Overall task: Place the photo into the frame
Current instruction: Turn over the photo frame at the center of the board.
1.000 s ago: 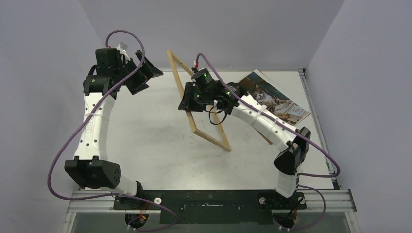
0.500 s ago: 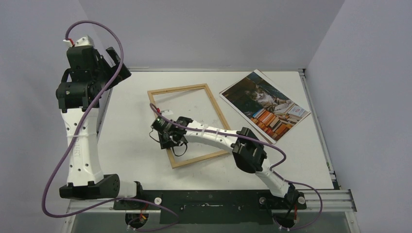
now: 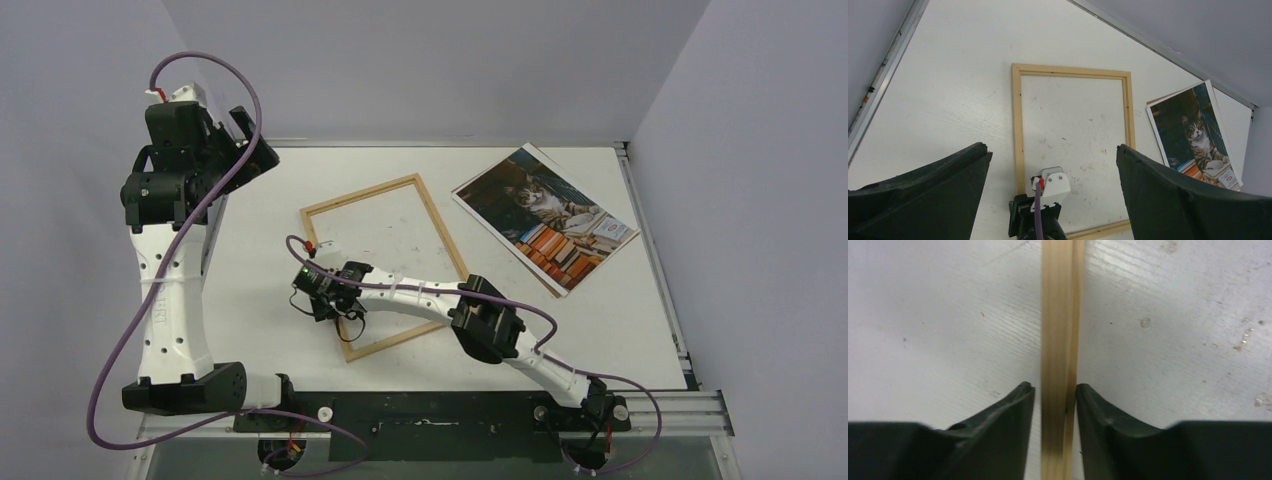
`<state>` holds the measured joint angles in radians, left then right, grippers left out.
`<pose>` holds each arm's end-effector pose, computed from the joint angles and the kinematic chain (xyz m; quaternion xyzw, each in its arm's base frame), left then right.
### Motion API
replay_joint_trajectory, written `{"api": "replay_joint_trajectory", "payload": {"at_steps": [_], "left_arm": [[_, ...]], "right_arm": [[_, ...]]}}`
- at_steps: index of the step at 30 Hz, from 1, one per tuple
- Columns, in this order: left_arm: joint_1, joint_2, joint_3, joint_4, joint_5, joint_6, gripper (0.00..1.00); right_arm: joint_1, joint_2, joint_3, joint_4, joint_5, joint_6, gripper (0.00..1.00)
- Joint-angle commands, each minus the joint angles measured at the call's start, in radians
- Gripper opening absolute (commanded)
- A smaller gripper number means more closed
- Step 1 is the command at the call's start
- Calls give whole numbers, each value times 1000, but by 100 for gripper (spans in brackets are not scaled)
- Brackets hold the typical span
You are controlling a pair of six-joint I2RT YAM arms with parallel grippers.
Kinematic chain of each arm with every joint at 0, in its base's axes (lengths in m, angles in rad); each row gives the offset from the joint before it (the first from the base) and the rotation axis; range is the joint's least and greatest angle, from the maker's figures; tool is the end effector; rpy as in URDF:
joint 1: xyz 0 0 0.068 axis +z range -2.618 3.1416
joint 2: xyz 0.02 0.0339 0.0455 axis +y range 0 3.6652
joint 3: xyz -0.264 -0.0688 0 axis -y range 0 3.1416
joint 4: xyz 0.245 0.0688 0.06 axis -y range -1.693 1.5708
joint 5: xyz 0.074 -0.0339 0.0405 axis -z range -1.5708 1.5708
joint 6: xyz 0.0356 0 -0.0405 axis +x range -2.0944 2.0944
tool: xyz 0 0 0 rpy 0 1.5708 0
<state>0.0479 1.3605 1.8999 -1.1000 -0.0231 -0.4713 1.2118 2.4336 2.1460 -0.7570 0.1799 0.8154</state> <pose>0.2368 0.0122 0.4907 -0.2300 0.8443 -0.0918 0.4752 0.1912 0.4914 0.1789 -0.1665 0.9475 0.1740 0.2106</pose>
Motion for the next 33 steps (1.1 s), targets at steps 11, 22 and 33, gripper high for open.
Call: {"api": "replay_joint_trajectory", "payload": {"at_steps": [11, 22, 33], "left_arm": [[3, -24, -19, 6, 76, 4, 97], [3, -73, -337, 53, 160, -13, 97], [3, 29, -774, 329, 245, -101, 92]], "right_arm": [[-75, -255, -103, 127, -13, 18, 65], [-433, -708, -607, 139, -40, -47, 77], [-659, -649, -706, 34, -350, -225, 78]]}}
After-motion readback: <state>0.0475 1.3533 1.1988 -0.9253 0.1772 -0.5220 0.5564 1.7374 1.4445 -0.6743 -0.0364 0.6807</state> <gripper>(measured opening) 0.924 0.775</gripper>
